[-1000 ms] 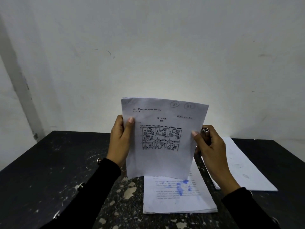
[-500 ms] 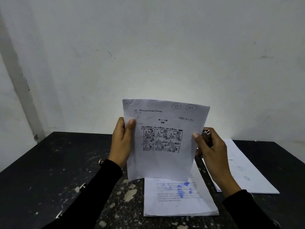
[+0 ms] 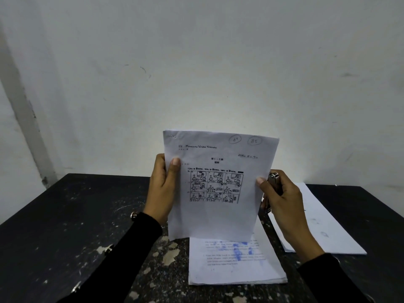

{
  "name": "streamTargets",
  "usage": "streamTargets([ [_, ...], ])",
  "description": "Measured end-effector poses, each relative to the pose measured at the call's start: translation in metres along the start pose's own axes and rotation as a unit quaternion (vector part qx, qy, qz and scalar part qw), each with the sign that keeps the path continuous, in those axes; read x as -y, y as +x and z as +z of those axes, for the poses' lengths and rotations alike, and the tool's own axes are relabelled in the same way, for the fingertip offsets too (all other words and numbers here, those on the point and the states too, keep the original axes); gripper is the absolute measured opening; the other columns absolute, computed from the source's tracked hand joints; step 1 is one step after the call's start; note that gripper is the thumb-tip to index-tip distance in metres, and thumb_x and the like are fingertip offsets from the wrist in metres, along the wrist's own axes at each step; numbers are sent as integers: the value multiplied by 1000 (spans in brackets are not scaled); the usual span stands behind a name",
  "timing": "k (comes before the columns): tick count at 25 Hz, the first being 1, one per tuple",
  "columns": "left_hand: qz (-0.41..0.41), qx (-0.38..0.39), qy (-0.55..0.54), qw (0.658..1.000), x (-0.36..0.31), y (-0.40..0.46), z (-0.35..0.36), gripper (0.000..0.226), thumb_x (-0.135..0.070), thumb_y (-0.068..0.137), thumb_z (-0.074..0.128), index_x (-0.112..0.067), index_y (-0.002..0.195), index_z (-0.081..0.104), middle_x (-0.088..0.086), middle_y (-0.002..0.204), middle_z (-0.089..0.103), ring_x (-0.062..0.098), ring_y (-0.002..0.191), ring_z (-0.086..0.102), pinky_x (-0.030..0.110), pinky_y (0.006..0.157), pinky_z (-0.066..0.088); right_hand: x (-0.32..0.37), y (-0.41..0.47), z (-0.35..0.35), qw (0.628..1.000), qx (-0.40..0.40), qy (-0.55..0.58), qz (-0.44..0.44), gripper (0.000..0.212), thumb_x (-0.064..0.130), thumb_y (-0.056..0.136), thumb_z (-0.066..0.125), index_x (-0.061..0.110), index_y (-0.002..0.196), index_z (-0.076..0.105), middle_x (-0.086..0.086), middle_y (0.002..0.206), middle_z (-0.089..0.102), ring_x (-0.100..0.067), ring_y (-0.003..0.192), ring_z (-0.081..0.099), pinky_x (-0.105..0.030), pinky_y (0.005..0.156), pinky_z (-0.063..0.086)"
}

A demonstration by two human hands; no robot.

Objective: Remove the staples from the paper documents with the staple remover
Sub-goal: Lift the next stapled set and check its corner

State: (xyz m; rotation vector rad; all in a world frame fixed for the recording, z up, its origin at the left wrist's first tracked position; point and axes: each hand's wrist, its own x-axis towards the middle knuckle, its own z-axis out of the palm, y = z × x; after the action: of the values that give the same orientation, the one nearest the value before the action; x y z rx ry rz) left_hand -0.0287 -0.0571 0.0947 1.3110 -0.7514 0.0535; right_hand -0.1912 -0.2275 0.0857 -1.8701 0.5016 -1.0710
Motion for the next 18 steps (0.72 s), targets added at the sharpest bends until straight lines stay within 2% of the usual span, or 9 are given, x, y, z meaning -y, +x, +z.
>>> streamTargets([
  [5, -5, 12, 10, 1000, -1, 0, -2, 14, -17, 100, 43, -15, 87, 45, -6, 81, 53, -13, 63, 55, 8, 56, 46, 3, -2, 0, 1000, 6, -19, 6, 21, 22, 93, 59, 24, 73, 52, 6, 56, 51, -13, 45, 52, -34, 47, 48],
  [8, -2, 17, 16, 1000, -3, 2, -4, 12, -18, 100, 45, -14, 89, 47, -5, 83, 55, -12, 65, 56, 10, 57, 48, 6, -4, -1, 1000, 4, -27, 7, 17, 24, 93, 59, 15, 79, 54, 6, 58, 53, -23, 53, 55, -46, 50, 52],
  [10, 0, 30, 19, 999, -6, 5, -8, 12, -20, 98, 47, -15, 88, 50, -5, 85, 59, -8, 69, 58, 13, 61, 50, 9, -3, -4, 1000, -2, -26, 13, 24, 24, 92, 60, 8, 77, 50, -5, 60, 52, -27, 54, 52, -48, 51, 50],
  [12, 3, 40, 7, 999, -15, 10, -12, 16, -18, 98, 48, -14, 84, 51, -13, 77, 61, -7, 66, 57, 11, 59, 48, 15, -1, -10, 1000, -1, -16, 21, 31, 23, 91, 61, 2, 75, 45, -20, 61, 49, -26, 51, 48, -43, 49, 43],
  [15, 11, 50, -10, 999, -30, 16, -12, 16, -14, 99, 46, -9, 89, 57, -13, 78, 66, -4, 67, 61, 12, 60, 49, 25, -3, -21, 997, 22, 22, 64, 32, 18, 90, 63, -3, 76, 43, -16, 57, 46, -25, 43, 47, -28, 39, 39],
  [18, -13, 52, -39, 998, -28, 12, -7, 15, -16, 98, 49, -9, 87, 56, 2, 81, 63, 11, 72, 60, 26, 64, 51, 31, -8, -30, 991, 46, 48, 113, 28, 14, 88, 63, 2, 71, 45, -10, 53, 46, -24, 40, 45, -21, 33, 36],
])
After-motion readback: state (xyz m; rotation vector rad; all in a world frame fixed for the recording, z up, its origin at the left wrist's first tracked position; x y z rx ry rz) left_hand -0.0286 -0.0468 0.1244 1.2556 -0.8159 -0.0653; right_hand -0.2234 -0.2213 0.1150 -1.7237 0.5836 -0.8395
